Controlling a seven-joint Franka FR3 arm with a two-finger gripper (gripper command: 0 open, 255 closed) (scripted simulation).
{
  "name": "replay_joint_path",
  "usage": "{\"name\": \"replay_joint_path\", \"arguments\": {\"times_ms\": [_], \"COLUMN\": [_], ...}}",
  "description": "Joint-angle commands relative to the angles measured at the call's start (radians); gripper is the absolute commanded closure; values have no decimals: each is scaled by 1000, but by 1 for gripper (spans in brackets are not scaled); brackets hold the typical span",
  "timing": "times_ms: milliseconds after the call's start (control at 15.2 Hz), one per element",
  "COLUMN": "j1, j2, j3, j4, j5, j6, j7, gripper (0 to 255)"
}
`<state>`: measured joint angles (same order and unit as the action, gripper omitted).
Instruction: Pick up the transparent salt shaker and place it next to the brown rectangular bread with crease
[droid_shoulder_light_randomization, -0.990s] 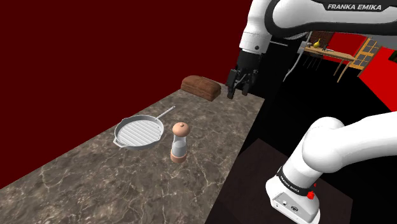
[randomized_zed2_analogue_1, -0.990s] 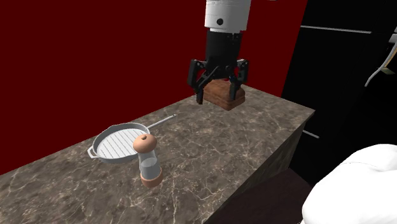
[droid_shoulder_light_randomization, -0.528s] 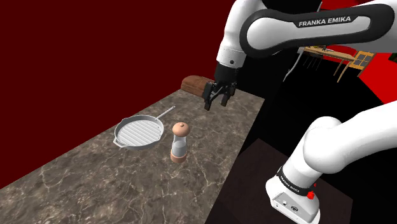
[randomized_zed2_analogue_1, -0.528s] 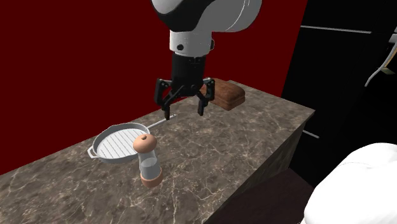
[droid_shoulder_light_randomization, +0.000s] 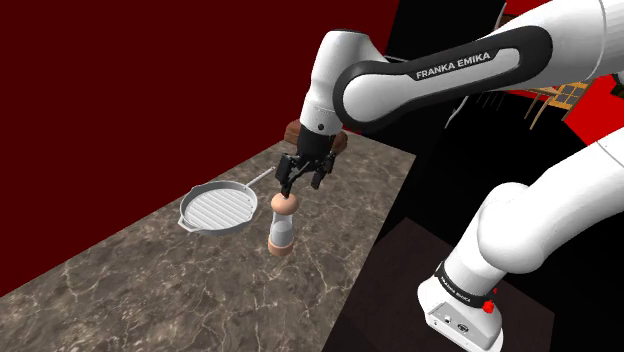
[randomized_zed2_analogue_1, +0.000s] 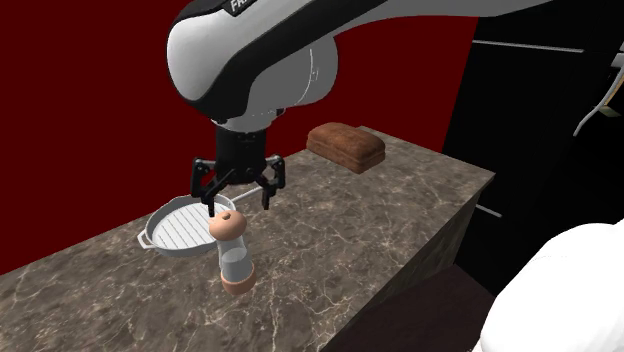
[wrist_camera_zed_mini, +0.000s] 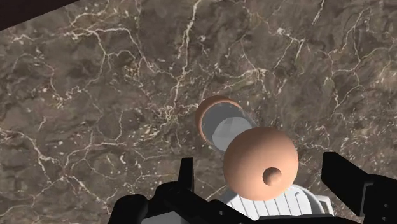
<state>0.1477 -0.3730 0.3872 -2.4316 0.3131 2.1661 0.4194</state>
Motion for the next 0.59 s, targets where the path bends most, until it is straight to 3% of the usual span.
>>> {"name": "replay_joint_path", "arguments": {"times_ms": [0,528], "j1": [2,4], "j2": [45,114], "j3": [24,50], "j4": [17,-27], "j5": [-4,-6], "j6": [44,158], "j7": [24,31], "gripper": [0,0]}}
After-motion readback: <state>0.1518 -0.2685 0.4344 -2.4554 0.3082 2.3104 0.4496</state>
